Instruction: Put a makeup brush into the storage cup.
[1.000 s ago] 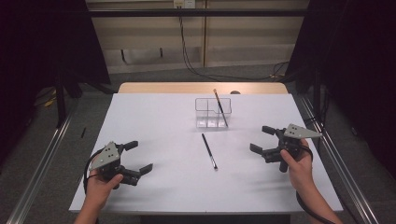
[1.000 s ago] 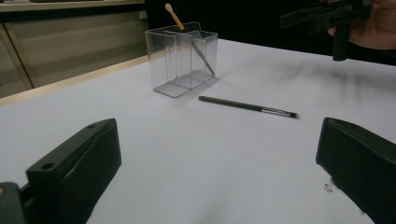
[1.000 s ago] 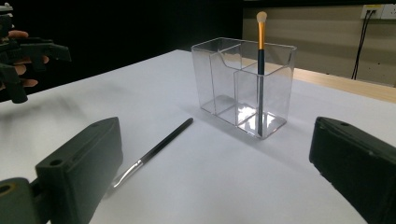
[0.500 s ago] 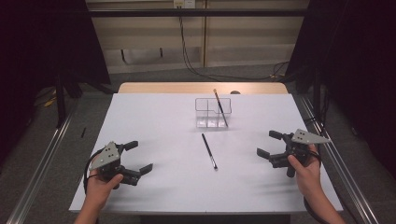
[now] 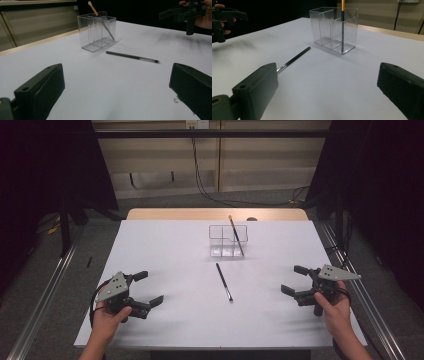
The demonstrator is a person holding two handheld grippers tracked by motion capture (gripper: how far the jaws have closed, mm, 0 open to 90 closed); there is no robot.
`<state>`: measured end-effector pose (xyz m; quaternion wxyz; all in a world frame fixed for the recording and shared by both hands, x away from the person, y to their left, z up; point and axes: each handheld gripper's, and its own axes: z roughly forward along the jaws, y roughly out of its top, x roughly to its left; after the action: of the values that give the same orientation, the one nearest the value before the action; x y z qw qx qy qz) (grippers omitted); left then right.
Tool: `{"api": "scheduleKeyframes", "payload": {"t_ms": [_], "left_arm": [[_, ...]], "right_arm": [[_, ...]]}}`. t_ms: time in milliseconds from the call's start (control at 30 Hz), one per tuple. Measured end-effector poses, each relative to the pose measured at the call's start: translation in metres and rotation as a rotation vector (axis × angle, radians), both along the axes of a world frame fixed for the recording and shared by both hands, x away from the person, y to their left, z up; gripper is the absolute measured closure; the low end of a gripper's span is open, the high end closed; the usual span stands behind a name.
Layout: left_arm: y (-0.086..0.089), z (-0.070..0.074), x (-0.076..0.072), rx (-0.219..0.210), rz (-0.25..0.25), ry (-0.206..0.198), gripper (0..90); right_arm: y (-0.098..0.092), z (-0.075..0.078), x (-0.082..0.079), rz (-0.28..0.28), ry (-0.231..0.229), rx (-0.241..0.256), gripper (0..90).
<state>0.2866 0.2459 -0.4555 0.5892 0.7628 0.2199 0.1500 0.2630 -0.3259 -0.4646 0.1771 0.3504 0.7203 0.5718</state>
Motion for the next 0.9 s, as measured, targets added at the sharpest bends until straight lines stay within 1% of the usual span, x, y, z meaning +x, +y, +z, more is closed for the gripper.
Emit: {"api": "scheduleKeyframes", "payload": {"t_ms": [367, 433, 633, 733, 900], "left_arm": [[0.000, 0.001, 0.002, -0.004, 0.000, -0.005, 0.0], [0.000, 0.001, 0.002, -0.007, -0.002, -0.004, 0.0], [0.000, 0.000, 0.003, -0.009, -0.002, 0.000, 0.0], [-0.001, 0.000, 0.003, -0.011, -0.004, -0.002, 0.0], [0.000, 0.000, 0.004, -0.015, -0.003, -0.002, 0.0]], "right_arm": [[-0.007, -0.004, -0.011, -0.011, 0.005, -0.008, 2.9], [-0.007, -0.004, -0.013, -0.009, 0.005, -0.015, 2.9], [-0.011, -0.005, -0.020, -0.020, 0.010, -0.014, 2.9], [-0.014, -0.006, -0.023, -0.026, 0.007, -0.007, 2.9], [-0.015, -0.006, -0.026, -0.028, 0.002, -0.012, 3.0]]}}
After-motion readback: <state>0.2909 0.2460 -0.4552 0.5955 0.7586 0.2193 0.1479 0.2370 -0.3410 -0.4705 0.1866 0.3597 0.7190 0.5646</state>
